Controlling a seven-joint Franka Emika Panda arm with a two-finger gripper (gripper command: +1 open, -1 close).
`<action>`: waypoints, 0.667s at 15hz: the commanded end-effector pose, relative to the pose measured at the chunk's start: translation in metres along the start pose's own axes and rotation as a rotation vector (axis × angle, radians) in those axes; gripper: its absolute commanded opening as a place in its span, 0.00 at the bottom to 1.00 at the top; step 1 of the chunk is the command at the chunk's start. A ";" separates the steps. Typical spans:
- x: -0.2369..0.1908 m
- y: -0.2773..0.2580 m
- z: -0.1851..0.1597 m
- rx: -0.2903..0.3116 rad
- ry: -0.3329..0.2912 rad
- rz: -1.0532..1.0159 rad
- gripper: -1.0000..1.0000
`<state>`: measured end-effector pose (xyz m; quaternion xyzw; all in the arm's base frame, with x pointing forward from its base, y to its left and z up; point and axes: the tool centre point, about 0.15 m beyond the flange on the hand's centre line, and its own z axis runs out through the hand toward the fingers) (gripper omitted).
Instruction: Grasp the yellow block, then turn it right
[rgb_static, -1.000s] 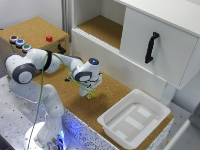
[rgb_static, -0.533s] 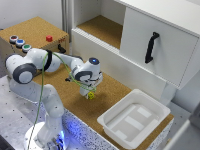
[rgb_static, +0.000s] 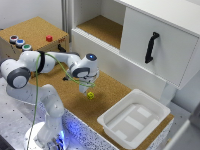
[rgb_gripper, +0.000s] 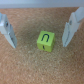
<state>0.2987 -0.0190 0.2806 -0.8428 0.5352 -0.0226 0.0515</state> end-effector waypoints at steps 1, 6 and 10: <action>-0.028 -0.023 -0.034 -0.173 0.039 -0.453 1.00; -0.047 -0.032 -0.060 -0.289 0.026 -0.833 1.00; -0.073 -0.057 -0.094 -0.090 0.033 -1.064 1.00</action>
